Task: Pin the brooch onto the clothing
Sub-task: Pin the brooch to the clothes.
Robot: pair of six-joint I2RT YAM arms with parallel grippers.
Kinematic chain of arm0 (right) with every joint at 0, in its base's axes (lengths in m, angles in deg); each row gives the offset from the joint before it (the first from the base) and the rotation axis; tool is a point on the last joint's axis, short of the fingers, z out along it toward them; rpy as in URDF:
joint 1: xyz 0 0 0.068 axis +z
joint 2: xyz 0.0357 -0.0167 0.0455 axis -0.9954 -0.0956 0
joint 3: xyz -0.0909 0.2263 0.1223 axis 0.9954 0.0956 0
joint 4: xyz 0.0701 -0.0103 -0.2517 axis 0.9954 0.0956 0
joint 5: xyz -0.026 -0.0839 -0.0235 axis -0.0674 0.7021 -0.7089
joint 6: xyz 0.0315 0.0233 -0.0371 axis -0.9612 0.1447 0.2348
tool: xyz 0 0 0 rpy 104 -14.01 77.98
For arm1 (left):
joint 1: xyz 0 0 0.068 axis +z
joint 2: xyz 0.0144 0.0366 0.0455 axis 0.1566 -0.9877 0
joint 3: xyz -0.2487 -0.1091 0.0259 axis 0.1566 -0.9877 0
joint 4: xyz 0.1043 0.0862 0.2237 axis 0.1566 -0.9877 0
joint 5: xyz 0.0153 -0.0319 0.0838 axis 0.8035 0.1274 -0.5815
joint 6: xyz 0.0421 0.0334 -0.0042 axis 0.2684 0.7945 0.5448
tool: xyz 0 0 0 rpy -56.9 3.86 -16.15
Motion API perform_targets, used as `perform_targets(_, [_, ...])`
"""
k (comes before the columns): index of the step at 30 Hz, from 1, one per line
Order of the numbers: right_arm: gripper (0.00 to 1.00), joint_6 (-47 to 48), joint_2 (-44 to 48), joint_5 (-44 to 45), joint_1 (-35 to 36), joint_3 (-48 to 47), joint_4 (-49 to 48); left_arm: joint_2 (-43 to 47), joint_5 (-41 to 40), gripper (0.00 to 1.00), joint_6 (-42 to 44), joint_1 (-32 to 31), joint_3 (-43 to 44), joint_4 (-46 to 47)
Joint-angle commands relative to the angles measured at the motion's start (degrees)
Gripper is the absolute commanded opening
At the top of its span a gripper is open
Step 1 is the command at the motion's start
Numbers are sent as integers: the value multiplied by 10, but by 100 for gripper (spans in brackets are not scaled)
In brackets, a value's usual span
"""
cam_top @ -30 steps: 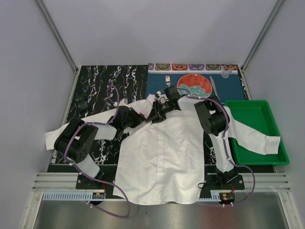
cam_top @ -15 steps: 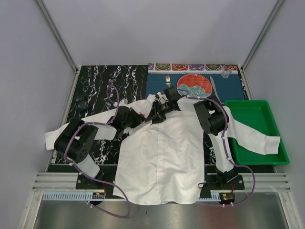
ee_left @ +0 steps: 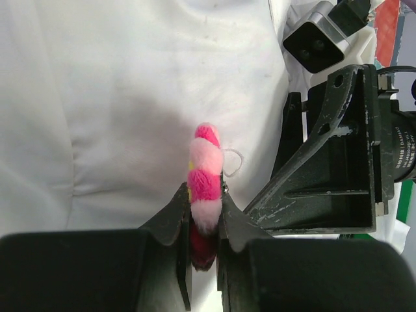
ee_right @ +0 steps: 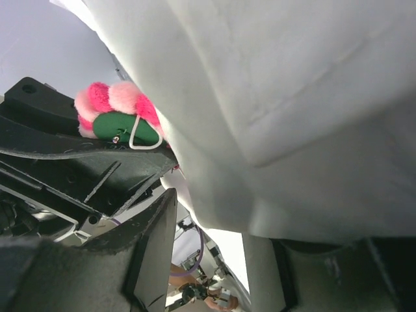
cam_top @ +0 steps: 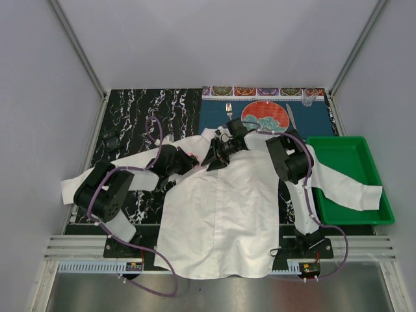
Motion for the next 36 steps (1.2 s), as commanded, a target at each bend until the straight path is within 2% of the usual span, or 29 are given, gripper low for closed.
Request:
perform_targets(1, [48,27,33,19,-9,-21,37,16,6,0,4,4,-8,34])
perform_targets(5, [46,33,35,30,-11,-27,47,17,7,0,6,4,-8,34])
perform_targets(12, [32,30,32,43,-10,-38,46,15,10,0,6,4,-7,36])
perform_targets(13, [24,31,32,45,-10,-39,46,14,11,0,7,4,-6,35])
perform_targets(15, [21,27,29,45,-9,-41,41,15,11,0,7,4,-6,37])
perform_targets(19, [0,22,25,42,-8,-42,33,11,12,0,7,4,-5,37])
perform_targets(36, [0,-11,22,25,4,-23,-14,1,16,0,-6,-15,7,48])
